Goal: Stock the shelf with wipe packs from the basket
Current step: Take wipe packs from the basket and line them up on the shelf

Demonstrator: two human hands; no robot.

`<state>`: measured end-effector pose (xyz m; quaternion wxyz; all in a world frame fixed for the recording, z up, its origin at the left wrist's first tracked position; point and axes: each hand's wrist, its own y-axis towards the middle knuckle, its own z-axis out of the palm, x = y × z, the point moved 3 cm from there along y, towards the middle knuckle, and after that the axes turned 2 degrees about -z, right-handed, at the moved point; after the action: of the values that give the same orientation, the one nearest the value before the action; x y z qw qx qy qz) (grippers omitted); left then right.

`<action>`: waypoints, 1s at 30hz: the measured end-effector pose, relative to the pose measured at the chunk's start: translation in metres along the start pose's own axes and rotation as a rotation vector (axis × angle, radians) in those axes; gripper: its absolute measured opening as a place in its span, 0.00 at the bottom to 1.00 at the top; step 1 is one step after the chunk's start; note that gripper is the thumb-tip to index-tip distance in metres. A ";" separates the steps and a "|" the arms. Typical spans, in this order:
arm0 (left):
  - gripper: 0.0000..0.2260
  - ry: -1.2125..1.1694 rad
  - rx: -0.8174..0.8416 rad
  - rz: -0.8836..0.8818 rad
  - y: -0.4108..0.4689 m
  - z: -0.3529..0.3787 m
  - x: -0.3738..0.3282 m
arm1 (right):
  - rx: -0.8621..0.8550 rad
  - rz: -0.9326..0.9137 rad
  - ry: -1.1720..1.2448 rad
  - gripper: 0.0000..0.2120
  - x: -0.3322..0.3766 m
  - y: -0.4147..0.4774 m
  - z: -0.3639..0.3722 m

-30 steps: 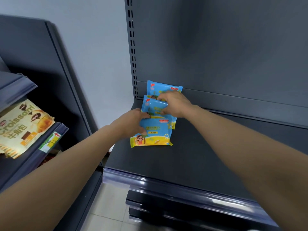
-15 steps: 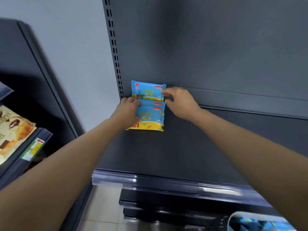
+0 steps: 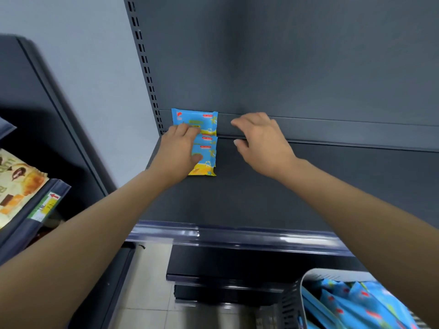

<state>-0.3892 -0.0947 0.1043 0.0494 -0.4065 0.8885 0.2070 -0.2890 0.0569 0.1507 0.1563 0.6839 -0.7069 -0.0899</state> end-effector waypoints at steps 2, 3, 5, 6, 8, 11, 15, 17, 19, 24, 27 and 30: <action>0.24 -0.024 -0.080 0.062 -0.009 -0.016 -0.029 | -0.053 -0.018 -0.068 0.19 -0.001 -0.015 -0.015; 0.23 -0.035 -0.121 0.089 -0.015 -0.023 -0.044 | -0.077 -0.025 -0.096 0.20 -0.002 -0.024 -0.023; 0.22 -0.050 -0.189 0.135 -0.029 -0.036 -0.074 | -0.117 -0.038 -0.140 0.20 -0.005 -0.042 -0.039; 0.22 -0.045 -0.217 0.158 -0.037 -0.042 -0.089 | -0.138 -0.047 -0.160 0.20 -0.007 -0.052 -0.048; 0.21 -0.030 -0.275 0.204 -0.056 -0.051 -0.120 | -0.180 -0.058 -0.198 0.20 -0.013 -0.076 -0.066; 0.19 -0.011 -0.336 0.248 -0.087 -0.060 -0.171 | -0.248 -0.075 -0.245 0.21 -0.028 -0.123 -0.092; 0.19 -0.006 -0.344 0.297 -0.124 -0.059 -0.238 | -0.281 -0.088 -0.268 0.20 -0.054 -0.188 -0.117; 0.19 -0.003 -0.354 0.328 -0.143 -0.054 -0.272 | -0.291 -0.076 -0.278 0.20 -0.070 -0.224 -0.128; 0.20 -0.003 -0.347 0.345 -0.163 -0.045 -0.304 | -0.291 -0.068 -0.277 0.21 -0.086 -0.258 -0.135; 0.19 -0.045 -0.230 0.349 -0.215 -0.004 -0.357 | -0.193 -0.055 -0.255 0.21 -0.116 -0.336 -0.126; 0.19 -0.064 -0.043 0.373 -0.239 0.034 -0.366 | -0.074 -0.057 -0.214 0.19 -0.131 -0.368 -0.102; 0.17 -0.020 0.197 0.329 -0.255 0.075 -0.358 | 0.161 -0.037 -0.171 0.18 -0.144 -0.391 -0.060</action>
<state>0.0323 0.0378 0.0442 0.0633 -0.2471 0.9584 0.1280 0.1009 0.1864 0.0594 0.0385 0.6971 -0.7098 -0.0938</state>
